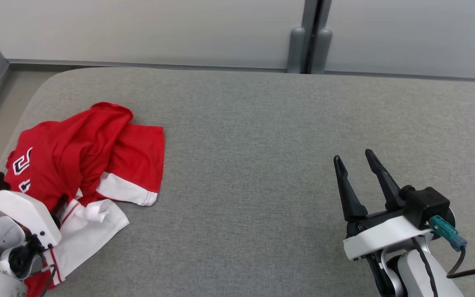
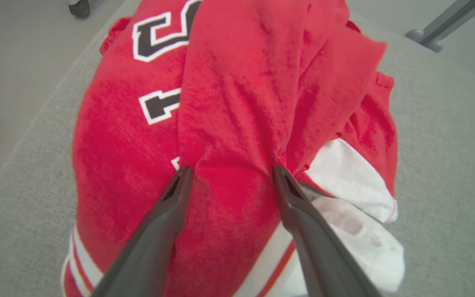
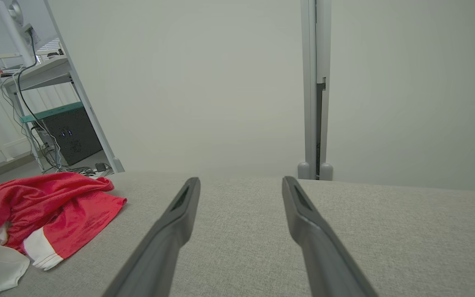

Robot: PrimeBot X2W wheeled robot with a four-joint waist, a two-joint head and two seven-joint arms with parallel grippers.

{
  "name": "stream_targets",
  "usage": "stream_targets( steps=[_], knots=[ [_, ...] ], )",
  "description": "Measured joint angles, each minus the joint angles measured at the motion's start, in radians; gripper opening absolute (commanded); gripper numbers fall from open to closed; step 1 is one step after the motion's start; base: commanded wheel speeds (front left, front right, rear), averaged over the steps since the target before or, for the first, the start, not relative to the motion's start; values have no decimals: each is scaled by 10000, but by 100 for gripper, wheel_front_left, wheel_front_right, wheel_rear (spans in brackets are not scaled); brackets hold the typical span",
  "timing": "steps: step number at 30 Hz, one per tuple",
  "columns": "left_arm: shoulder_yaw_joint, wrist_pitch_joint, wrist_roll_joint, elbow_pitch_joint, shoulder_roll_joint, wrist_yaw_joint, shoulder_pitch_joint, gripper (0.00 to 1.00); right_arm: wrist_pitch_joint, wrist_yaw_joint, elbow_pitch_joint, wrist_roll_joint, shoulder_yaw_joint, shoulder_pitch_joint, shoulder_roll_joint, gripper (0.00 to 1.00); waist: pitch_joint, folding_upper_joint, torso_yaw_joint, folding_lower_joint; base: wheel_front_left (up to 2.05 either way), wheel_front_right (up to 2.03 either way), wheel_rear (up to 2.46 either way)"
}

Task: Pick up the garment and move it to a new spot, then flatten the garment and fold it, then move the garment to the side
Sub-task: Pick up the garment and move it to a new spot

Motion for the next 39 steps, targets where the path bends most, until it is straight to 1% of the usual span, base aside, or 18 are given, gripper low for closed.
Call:
stream_targets(
  steps=[2, 4, 5, 6, 7, 8, 14, 18, 24, 30, 31, 32, 37, 39],
  knots=[
    [-190, 270, -151, 330, 29, -19, -6, 100, 2, 0, -6, 0, -13, -35, -15, 100, 113, 0, -153, 0, 0, 0, 0],
    [-301, 290, -247, 523, 104, -48, -13, 100, 2, 0, -12, 0, -38, -72, -23, 100, 190, 0, -269, 0, 0, 0, 0],
    [-328, 245, -307, 585, 150, -50, -27, 78, 2, 0, -15, 0, -46, -85, -25, 100, 211, 0, -312, 0, 0, 0, 0],
    [-362, 211, -336, 642, 198, -50, -44, 42, 2, 0, -19, 0, -46, -86, -25, 100, 218, 0, -343, 0, 0, 0, 0],
    [-401, 100, -366, 675, 228, -50, -59, 17, 2, 0, -15, 0, -50, -86, -27, 100, 208, 0, -359, 0, 0, 0, 0],
    [-435, -29, -368, 685, 265, -52, -66, 0, 2, 0, -13, 0, -59, -86, -25, 100, 190, 0, -366, 0, 0, 0, 0],
    [-667, -460, -462, 602, 456, -71, -73, 0, 2, 0, 17, -2, -113, -35, -25, 100, -39, 0, -335, 0, 0, 0, 0],
    [-851, -675, -497, -2, 654, -77, -49, 0, 2, 0, 29, -2, -123, 74, -21, 100, -226, 0, -259, 0, 0, 0, 0],
    [-1070, -704, -313, -1785, 982, -69, 46, 0, 2, 0, 52, -2, -232, 312, -15, 100, -685, 0, -140, 0, 0, 0, 0],
    [-1279, -667, 102, -4027, 1246, 109, 76, 0, 2, 0, 13, 33, -301, 446, 23, 100, -1217, 0, -176, -1, 0, 0, 0],
    [-1313, -663, 142, -4337, 1266, 127, 77, 0, 2, 0, 4, 35, -305, 465, 27, 100, -1282, 0, -225, 0, 0, 0, 0],
    [-1480, -656, 182, -5018, 1235, 127, 68, 0, 2, 0, -38, 56, -351, 470, 48, 100, -1359, 0, -377, 0, 0, 0, 0],
    [-1918, -558, 263, -6287, 1058, 111, -78, 0, 2, 0, -111, 102, -426, 485, 73, 100, -1473, 0, -871, 0, 0, 0, 0],
    [-2171, -476, 198, -6704, 888, 82, -157, 0, 2, 0, -132, 105, -441, 482, 86, 100, -1504, 0, -1131, 0, 0, 0, 0]
  ],
)
